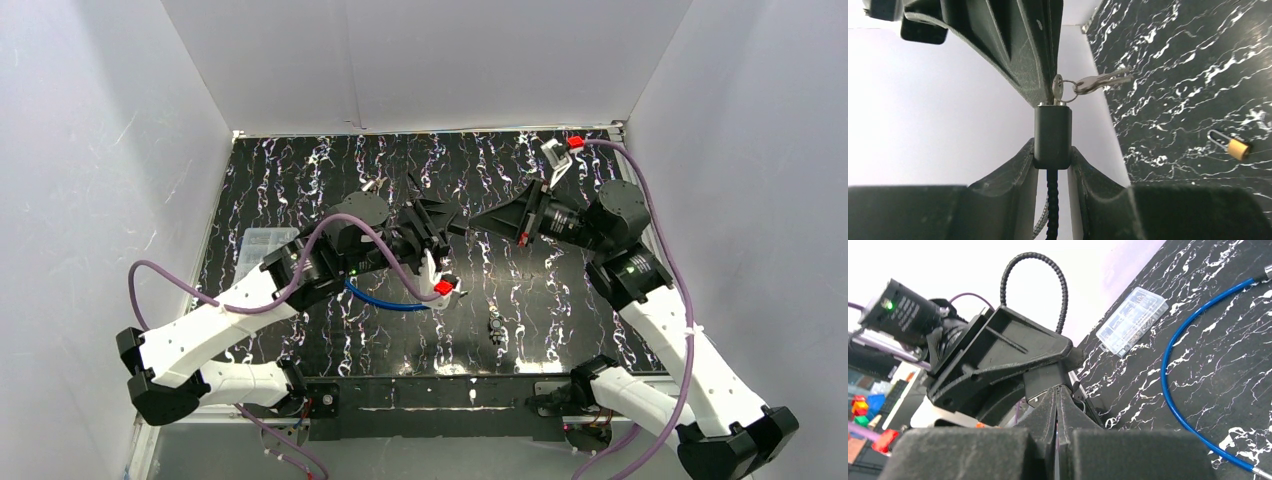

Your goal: Unlock with the key

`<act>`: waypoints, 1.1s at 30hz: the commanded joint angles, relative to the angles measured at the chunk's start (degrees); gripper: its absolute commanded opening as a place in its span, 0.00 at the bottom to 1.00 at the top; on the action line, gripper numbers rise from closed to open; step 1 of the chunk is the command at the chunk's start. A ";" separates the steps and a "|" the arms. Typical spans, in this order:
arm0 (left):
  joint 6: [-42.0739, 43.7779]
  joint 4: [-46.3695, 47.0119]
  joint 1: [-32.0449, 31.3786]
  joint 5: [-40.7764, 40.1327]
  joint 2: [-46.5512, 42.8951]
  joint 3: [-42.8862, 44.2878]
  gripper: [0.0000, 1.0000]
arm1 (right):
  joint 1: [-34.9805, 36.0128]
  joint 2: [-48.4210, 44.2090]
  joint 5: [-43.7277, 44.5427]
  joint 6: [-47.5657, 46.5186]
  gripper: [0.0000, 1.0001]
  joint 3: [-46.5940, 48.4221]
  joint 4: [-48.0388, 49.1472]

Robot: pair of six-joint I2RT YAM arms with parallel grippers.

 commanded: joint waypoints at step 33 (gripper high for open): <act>-34.60 -32.96 -1.46 9.55 9.92 27.01 0.00 | 1.34 -11.83 -0.65 -46.88 0.41 11.06 -17.04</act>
